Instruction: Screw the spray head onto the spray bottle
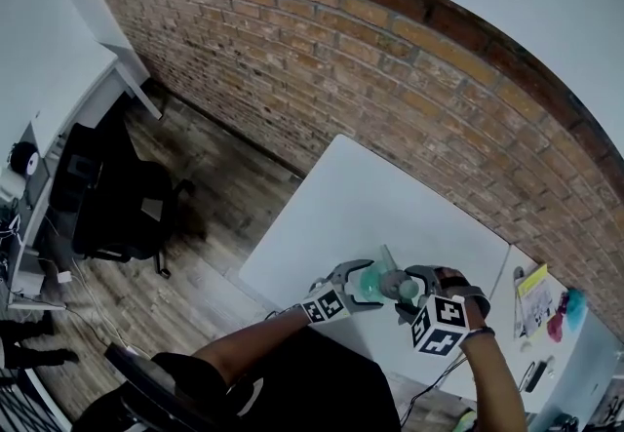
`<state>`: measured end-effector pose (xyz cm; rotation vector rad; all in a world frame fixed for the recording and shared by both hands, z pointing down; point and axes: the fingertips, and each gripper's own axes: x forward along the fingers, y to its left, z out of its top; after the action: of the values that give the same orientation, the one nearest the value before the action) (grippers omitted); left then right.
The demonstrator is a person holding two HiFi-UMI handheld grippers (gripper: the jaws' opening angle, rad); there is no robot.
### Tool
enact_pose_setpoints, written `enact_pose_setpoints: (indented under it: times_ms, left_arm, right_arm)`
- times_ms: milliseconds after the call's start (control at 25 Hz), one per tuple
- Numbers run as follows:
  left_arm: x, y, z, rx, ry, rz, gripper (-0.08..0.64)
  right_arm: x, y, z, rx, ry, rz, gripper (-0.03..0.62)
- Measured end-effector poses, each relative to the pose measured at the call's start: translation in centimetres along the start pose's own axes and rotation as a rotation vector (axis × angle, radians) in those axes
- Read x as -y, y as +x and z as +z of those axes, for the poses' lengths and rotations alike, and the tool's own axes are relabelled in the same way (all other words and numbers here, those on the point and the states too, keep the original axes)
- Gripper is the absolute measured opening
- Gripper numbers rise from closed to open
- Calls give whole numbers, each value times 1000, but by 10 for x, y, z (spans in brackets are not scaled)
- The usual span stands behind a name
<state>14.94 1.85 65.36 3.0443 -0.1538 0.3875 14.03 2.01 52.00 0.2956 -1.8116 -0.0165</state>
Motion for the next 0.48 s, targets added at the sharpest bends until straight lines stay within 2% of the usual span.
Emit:
enact_pose_setpoints:
  times_ms: [80,240,480]
  left_arm:
    - [0,0,0,-1,0,0,465]
    - [0,-1,0,-3,-1,0,465]
    - [-1,0,1,0,-2,6,465]
  right_arm:
    - [-2,6,-1,-27,-46,42,287]
    - [1,15,5,-34,-57,88,287]
    - [4,24,9,-79,-44,80,285]
